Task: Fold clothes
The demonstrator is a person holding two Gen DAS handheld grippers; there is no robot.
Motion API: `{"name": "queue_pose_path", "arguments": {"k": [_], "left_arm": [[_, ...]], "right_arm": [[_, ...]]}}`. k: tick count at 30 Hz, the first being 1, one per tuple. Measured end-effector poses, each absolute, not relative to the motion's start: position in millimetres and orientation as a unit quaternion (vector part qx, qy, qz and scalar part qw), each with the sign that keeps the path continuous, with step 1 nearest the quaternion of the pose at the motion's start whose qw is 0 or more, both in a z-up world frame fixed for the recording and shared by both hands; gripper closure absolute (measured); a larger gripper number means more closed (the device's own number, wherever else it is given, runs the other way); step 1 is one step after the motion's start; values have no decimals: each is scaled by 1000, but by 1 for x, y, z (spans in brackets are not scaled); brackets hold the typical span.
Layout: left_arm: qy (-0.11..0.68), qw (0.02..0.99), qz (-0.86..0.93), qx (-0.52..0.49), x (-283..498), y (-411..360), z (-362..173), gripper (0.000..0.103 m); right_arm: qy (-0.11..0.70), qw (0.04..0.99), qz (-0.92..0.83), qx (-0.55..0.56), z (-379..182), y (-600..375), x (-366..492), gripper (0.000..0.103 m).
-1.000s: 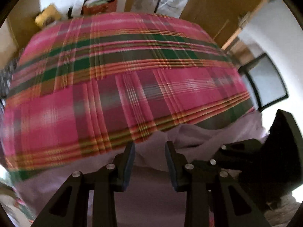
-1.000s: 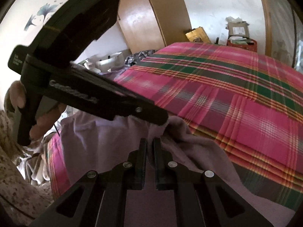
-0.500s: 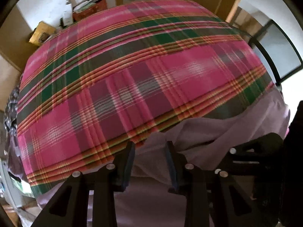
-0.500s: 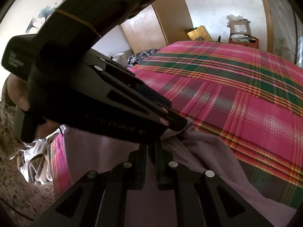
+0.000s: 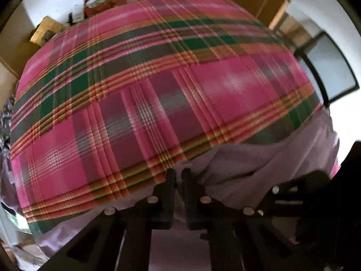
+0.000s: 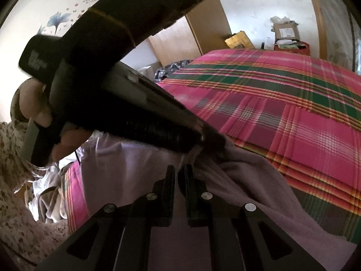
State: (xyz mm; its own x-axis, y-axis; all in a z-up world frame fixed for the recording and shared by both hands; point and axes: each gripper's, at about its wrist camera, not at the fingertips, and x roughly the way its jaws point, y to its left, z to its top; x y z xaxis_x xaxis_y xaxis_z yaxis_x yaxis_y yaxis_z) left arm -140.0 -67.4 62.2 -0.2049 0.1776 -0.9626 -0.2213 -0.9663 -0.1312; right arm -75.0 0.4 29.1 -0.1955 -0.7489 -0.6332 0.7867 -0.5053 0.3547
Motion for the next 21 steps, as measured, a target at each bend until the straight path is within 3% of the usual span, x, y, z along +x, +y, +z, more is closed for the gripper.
{"name": "queue_pose_path", "arguments": {"k": [7, 21], "left_arm": [[-39, 123, 782, -610, -146, -90, 57, 97], [-45, 123, 768, -627, -153, -88, 48, 97]], "right_arm": [[10, 481, -782, 397, 27, 3, -81, 93], [4, 466, -788, 403, 26, 4, -92, 93]]}}
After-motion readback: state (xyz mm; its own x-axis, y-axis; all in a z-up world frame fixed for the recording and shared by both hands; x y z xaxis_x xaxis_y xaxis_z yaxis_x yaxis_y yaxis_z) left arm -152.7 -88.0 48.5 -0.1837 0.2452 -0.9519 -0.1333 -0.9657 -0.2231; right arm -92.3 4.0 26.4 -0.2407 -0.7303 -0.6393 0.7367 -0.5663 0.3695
